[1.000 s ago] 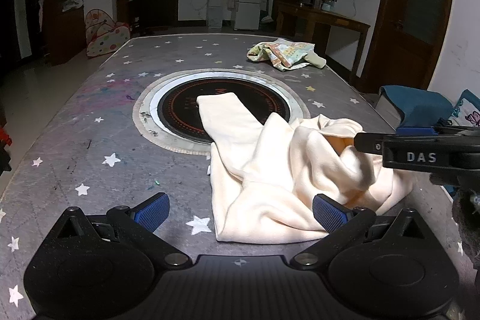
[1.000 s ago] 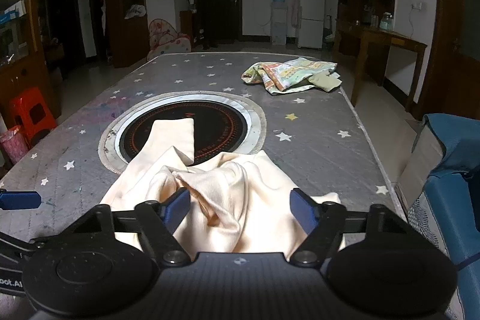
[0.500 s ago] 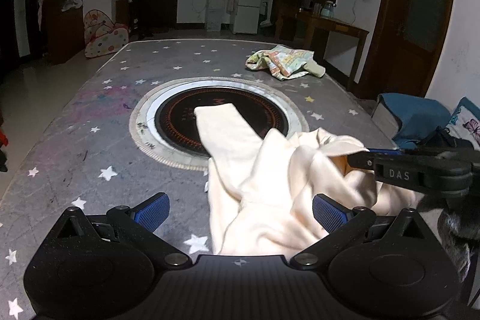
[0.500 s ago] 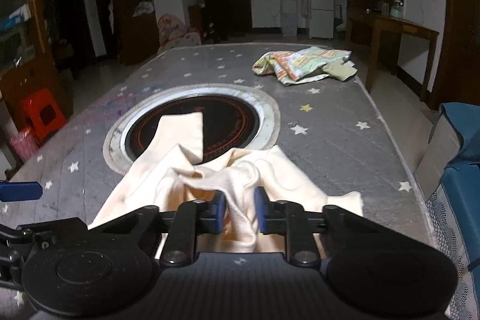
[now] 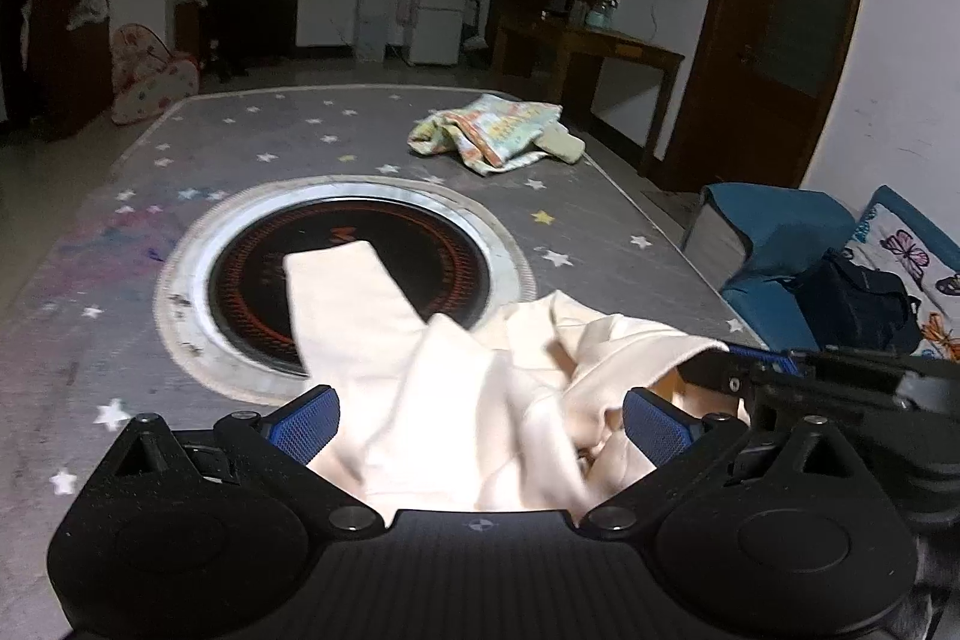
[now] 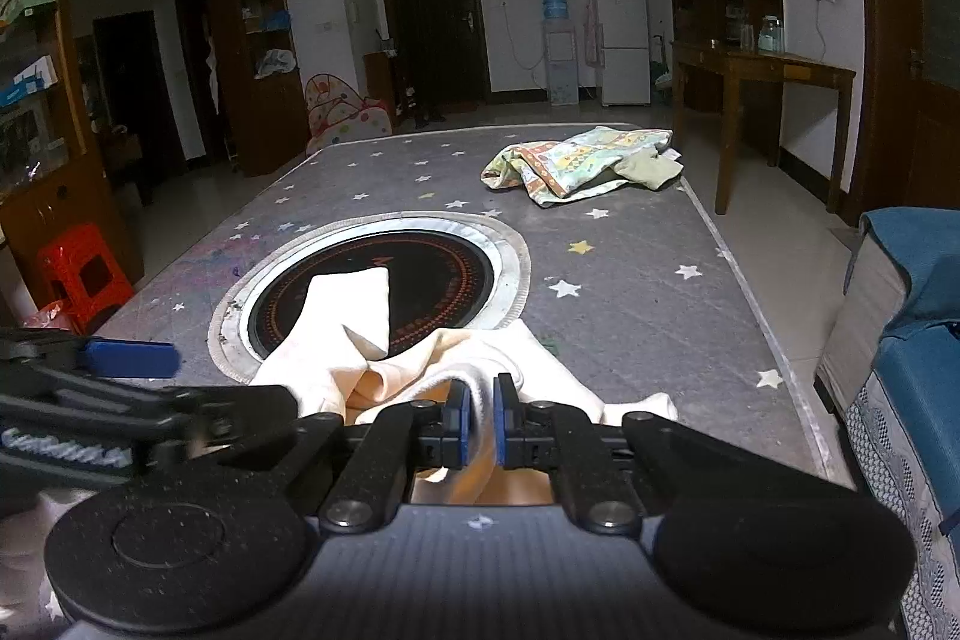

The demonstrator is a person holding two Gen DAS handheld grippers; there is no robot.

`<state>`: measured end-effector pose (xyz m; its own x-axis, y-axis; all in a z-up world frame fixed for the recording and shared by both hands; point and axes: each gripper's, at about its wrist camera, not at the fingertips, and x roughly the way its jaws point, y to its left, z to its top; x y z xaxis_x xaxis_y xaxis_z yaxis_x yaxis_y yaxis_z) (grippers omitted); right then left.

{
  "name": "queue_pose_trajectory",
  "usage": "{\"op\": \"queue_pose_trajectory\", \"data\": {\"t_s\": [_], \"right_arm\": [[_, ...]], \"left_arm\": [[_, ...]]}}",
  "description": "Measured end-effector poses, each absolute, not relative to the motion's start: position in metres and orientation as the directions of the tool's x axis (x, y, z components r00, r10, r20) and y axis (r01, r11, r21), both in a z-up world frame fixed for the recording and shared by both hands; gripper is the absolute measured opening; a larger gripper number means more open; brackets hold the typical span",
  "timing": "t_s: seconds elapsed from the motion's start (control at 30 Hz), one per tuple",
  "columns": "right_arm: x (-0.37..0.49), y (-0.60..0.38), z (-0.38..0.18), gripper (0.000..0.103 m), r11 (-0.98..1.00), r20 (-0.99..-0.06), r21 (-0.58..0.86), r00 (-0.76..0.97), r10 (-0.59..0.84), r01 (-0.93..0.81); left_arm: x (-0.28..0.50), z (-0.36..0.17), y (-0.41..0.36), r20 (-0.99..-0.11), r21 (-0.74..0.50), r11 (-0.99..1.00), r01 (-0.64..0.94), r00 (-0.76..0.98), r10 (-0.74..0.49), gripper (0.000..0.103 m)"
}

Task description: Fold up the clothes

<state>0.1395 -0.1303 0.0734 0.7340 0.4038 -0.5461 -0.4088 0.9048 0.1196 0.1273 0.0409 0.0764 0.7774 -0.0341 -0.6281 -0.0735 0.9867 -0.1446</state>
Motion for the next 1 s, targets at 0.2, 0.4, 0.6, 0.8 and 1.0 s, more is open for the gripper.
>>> {"op": "queue_pose_trajectory", "data": {"t_s": [0.2,0.4,0.6,0.8,1.0], "right_arm": [[0.138,-0.137,0.073,0.007,0.906,-0.544,0.128,0.736,0.404,-0.402],[0.134,-0.141,0.073,0.007,0.907,-0.538,0.135,0.739,0.406,-0.4],[0.127,-0.145,0.076,0.006,0.906,-0.529,0.137,0.743,0.409,-0.401],[0.113,-0.153,0.081,0.006,0.904,-0.516,0.136,0.75,0.415,-0.406],[0.092,-0.16,0.089,0.006,0.897,-0.493,0.135,0.757,0.429,-0.42]], "left_arm": [[0.146,0.068,0.042,-0.646,-0.176,0.983,-0.06,0.76,-0.069,0.081],[0.153,0.06,0.046,-0.67,-0.196,0.979,-0.046,0.735,-0.1,0.05],[0.148,0.06,0.052,-0.655,-0.248,0.968,-0.022,0.741,-0.151,0.014],[0.132,0.069,0.055,-0.621,-0.27,0.963,-0.01,0.766,-0.166,0.008],[0.109,0.082,0.059,-0.585,-0.292,0.956,-0.001,0.792,-0.178,0.007]]}}
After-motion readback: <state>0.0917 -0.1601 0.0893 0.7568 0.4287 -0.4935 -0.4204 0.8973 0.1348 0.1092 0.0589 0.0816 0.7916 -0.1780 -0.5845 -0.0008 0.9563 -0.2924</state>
